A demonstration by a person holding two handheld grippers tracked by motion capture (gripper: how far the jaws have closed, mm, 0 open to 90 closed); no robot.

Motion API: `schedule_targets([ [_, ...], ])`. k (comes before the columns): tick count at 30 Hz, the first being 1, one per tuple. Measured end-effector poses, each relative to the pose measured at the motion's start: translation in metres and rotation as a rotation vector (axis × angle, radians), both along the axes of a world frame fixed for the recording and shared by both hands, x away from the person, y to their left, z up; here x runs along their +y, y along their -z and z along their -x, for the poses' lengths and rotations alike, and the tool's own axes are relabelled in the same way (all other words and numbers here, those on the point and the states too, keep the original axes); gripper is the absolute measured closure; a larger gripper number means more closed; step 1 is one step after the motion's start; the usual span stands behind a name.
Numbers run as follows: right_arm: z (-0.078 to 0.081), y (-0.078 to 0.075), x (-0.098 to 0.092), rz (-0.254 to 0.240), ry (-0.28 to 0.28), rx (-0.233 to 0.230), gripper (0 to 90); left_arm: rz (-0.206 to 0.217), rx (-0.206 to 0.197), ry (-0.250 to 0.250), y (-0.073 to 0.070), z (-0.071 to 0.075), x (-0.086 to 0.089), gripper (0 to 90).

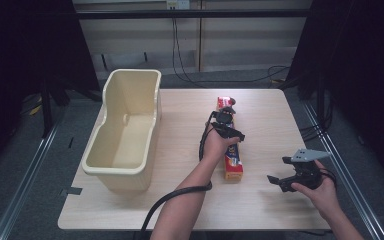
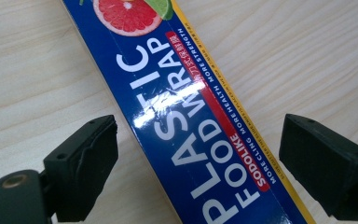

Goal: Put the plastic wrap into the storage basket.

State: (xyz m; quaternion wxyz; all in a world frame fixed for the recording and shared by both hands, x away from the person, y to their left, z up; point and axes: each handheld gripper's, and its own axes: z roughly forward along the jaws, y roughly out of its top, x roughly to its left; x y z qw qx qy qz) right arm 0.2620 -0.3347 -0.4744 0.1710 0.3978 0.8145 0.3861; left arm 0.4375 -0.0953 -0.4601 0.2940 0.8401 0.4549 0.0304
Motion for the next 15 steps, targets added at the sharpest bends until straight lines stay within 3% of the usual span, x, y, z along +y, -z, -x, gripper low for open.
schedule_targets([
  [4, -0.001, -0.002, -0.001, -0.008, 0.012, -0.012, 5.1, -0.019, 0.028, 0.022, 0.001, -0.001, 0.000, 16.2],
  [7, -0.001, -0.002, -0.001, -0.011, 0.011, -0.011, 5.1, -0.003, 0.046, 0.011, 0.002, -0.001, 0.002, 17.2],
  [9, -0.001, -0.001, -0.001, -0.011, 0.016, -0.009, 5.1, -0.016, 0.055, 0.012, 0.000, -0.001, 0.003, 18.8],
  [15, -0.002, -0.003, -0.002, -0.022, 0.031, -0.021, 5.1, -0.037, 0.082, 0.017, -0.006, 0.004, 0.017, 31.0],
])
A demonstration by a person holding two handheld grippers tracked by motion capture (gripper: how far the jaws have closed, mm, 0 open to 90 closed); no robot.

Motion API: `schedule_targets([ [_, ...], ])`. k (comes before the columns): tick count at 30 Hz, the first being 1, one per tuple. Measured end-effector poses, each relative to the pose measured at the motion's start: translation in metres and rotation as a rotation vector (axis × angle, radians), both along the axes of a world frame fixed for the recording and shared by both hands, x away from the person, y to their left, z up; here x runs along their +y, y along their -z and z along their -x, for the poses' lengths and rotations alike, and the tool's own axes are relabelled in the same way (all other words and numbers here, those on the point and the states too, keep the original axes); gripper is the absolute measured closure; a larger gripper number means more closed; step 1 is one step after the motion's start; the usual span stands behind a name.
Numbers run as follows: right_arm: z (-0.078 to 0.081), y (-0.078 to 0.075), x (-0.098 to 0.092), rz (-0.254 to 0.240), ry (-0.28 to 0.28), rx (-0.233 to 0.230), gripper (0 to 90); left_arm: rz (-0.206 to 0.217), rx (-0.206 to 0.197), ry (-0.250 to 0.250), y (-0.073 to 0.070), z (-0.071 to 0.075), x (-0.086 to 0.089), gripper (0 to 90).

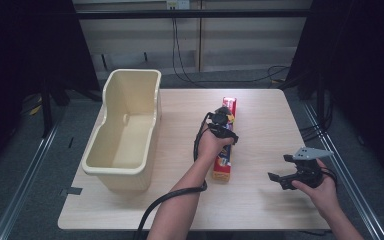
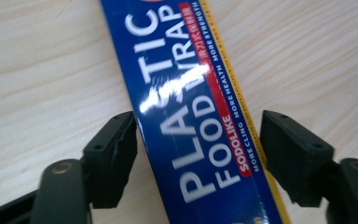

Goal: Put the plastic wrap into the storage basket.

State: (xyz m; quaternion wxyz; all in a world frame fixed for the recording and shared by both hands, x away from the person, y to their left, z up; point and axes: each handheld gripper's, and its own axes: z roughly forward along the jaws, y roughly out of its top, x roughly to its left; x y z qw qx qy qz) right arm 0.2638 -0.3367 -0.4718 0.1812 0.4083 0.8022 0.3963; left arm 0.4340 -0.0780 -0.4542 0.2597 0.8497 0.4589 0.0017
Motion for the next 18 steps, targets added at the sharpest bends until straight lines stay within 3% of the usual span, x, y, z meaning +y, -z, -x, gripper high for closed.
schedule_targets([
  [4, -0.001, 0.000, 0.001, -0.001, -0.010, 0.002, 5.1, 0.000, 0.023, -0.014, -0.002, 0.003, 0.012, 36.7],
  [12, -0.002, 0.000, 0.005, 0.007, -0.013, 0.002, 5.2, -0.049, 0.061, 0.058, -0.008, 0.017, 0.026, 38.2],
  [16, -0.002, 0.000, 0.007, 0.005, -0.016, 0.002, 5.3, -0.048, 0.040, 0.067, -0.008, 0.018, 0.027, 35.6],
  [18, -0.002, -0.001, 0.007, 0.008, -0.017, -0.003, 5.5, -0.036, 0.024, 0.047, -0.009, 0.016, 0.024, 34.0],
])
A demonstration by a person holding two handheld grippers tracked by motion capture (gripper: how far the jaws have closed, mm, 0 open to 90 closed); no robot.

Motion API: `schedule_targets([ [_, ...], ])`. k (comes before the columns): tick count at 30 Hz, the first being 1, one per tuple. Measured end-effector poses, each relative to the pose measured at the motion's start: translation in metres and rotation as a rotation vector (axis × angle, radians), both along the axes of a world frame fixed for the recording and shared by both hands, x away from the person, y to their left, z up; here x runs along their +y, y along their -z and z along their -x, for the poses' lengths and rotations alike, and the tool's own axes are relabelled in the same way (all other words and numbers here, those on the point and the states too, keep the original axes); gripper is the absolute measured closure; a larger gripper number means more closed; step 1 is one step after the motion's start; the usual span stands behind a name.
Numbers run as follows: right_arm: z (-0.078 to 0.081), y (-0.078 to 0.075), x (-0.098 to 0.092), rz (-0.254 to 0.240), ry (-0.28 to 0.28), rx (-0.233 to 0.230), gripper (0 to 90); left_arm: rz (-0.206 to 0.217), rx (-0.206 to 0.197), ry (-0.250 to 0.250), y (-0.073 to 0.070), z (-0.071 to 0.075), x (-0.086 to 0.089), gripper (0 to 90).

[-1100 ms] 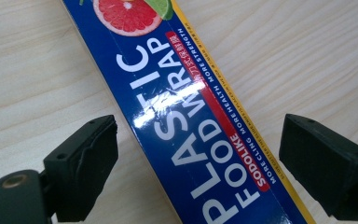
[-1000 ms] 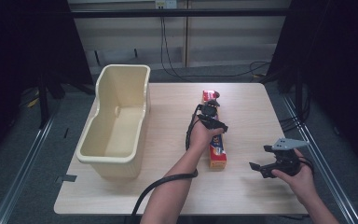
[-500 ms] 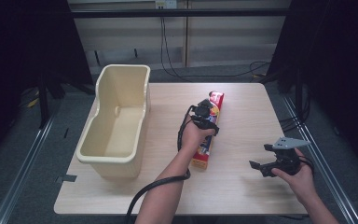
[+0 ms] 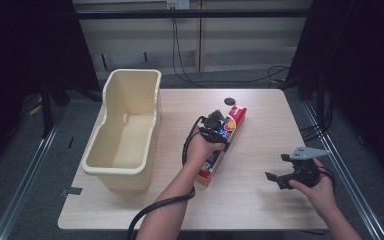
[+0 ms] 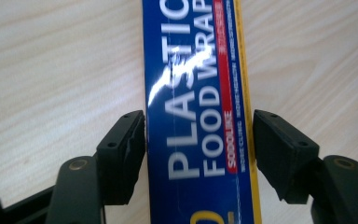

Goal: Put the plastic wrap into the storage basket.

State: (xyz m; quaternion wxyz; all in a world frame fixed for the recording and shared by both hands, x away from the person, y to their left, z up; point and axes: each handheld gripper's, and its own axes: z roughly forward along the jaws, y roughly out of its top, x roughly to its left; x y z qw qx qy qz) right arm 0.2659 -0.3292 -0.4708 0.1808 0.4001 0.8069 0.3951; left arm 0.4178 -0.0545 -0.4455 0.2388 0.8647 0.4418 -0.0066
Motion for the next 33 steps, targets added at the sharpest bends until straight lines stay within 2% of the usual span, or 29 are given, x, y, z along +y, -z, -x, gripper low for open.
schedule_targets([
  [1, 0.000, 0.000, 0.000, 0.000, 0.000, 0.004, 5.5, 0.008, 0.002, -0.003, -0.001, -0.002, -0.002, 33.0],
  [3, 0.001, 0.001, 0.001, 0.009, -0.004, 0.003, 5.7, -0.018, -0.014, 0.001, -0.001, -0.005, -0.006, 30.8],
  [5, 0.001, 0.001, 0.001, 0.011, -0.008, 0.003, 5.8, -0.009, -0.013, -0.006, 0.001, -0.009, -0.010, 29.7],
  [8, 0.000, 0.001, 0.000, 0.008, -0.007, 0.002, 5.8, -0.028, -0.020, 0.004, 0.004, -0.012, -0.016, 28.1],
  [12, 0.000, 0.001, -0.001, 0.005, -0.008, 0.002, 5.8, -0.025, -0.020, -0.026, 0.009, -0.014, -0.021, 26.9],
  [16, 0.000, 0.000, -0.003, 0.002, -0.007, 0.002, 6.0, -0.029, -0.013, -0.022, 0.015, -0.017, -0.021, 30.5],
  [18, 0.000, 0.000, -0.003, -0.001, -0.009, 0.000, 6.0, -0.041, -0.026, -0.023, 0.018, -0.017, -0.022, 32.5],
  [19, 0.000, 0.000, -0.003, 0.000, -0.007, 0.001, 6.0, -0.040, -0.006, -0.024, 0.018, -0.018, -0.022, 32.9],
  [21, 0.000, 0.000, -0.003, 0.002, -0.010, 0.003, 6.0, -0.039, 0.006, -0.050, 0.018, -0.018, -0.023, 35.1],
  [24, 0.000, 0.001, -0.002, 0.002, -0.012, 0.006, 6.1, -0.067, 0.017, -0.043, 0.014, -0.019, -0.023, 40.1],
  [27, 0.000, 0.001, -0.002, 0.004, -0.013, 0.006, 6.1, -0.099, 0.066, -0.029, 0.008, -0.020, -0.021, 40.5],
  [29, 0.000, 0.000, -0.002, 0.001, -0.019, 0.005, 6.1, -0.098, 0.071, -0.018, 0.004, -0.019, -0.019, 40.7],
  [33, -0.001, 0.002, -0.002, 0.001, -0.015, 0.018, 6.1, -0.142, 0.080, 0.001, -0.010, -0.017, -0.012, 40.8],
])
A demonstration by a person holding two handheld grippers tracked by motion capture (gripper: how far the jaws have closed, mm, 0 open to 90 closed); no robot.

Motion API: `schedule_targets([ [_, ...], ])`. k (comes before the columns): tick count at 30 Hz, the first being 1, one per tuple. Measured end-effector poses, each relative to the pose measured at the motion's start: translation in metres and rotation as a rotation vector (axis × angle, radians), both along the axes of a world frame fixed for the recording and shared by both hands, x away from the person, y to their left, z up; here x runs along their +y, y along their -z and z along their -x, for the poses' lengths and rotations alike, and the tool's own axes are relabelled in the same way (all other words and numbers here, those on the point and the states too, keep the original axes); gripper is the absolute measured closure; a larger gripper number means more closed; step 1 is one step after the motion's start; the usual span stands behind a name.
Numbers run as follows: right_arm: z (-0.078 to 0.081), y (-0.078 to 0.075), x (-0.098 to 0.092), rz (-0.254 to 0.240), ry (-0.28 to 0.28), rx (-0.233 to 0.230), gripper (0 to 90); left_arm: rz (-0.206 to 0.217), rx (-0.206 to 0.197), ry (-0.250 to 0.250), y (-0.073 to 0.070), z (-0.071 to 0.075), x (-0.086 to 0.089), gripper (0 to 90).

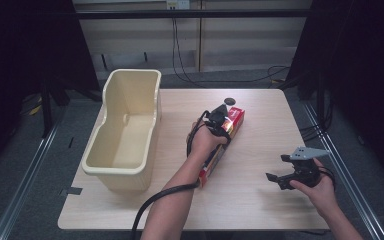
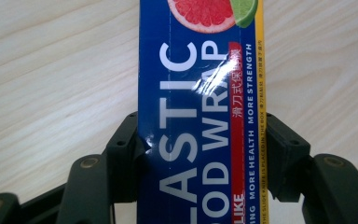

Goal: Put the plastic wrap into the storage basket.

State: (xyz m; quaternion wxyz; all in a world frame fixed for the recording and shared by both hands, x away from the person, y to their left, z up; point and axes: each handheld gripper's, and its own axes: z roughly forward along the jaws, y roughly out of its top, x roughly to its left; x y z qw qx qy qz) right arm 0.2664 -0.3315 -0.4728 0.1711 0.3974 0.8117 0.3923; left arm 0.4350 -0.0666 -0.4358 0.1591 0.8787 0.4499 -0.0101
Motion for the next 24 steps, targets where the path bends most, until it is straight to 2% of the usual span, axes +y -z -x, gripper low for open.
schedule_targets([
  [3, 0.000, 0.000, 0.000, -0.001, -0.009, -0.005, 6.1, -0.008, 0.023, -0.003, -0.012, 0.001, 0.007, 40.9],
  [6, 0.000, 0.000, 0.001, 0.002, -0.004, -0.011, 6.1, 0.013, 0.034, -0.014, -0.024, 0.001, 0.016, 41.0],
  [9, 0.000, -0.001, 0.001, 0.002, -0.006, -0.014, 6.1, 0.007, 0.029, -0.010, -0.036, 0.003, 0.022, 41.0],
  [13, 0.000, -0.001, 0.001, -0.001, -0.006, -0.014, 6.0, 0.023, 0.043, -0.023, -0.052, 0.005, 0.030, 40.9],
  [15, 0.000, -0.001, 0.002, 0.000, -0.009, -0.014, 6.0, 0.011, 0.038, -0.010, -0.060, 0.005, 0.033, 40.9],
  [17, 0.000, -0.001, 0.002, 0.000, -0.011, -0.013, 6.0, 0.006, 0.042, -0.018, -0.067, 0.006, 0.037, 41.0],
  [24, 0.000, -0.001, 0.003, -0.016, -0.010, -0.017, 4.0, 0.027, 0.060, -0.030, -0.087, 0.007, 0.050, 41.0],
])
